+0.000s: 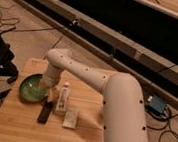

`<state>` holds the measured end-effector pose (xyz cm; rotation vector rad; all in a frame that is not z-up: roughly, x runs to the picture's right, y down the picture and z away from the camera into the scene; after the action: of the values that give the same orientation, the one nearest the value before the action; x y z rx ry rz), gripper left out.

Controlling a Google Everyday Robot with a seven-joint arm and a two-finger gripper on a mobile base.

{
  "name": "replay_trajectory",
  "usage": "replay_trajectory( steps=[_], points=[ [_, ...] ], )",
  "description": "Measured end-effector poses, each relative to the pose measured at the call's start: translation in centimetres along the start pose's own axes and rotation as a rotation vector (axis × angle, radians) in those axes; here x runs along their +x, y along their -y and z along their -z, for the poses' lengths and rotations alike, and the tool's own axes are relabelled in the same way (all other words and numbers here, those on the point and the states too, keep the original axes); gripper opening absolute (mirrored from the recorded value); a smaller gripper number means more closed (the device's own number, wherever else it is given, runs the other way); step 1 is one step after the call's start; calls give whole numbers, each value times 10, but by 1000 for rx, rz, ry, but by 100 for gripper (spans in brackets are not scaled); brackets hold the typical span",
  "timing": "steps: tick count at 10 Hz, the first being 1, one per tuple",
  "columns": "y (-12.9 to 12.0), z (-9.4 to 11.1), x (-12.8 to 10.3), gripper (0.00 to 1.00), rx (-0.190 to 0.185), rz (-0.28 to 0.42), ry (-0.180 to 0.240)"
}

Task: Drag the ceramic bowl in a circle

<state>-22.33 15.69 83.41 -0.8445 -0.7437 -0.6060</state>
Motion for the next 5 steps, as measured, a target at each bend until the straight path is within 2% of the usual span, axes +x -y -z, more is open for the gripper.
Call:
replay_trajectory(
  steps=[2, 5],
  points=[
    [6, -11, -1, 63, -3, 14, 30],
    [13, -25, 1, 31, 0, 34, 69]
  ],
)
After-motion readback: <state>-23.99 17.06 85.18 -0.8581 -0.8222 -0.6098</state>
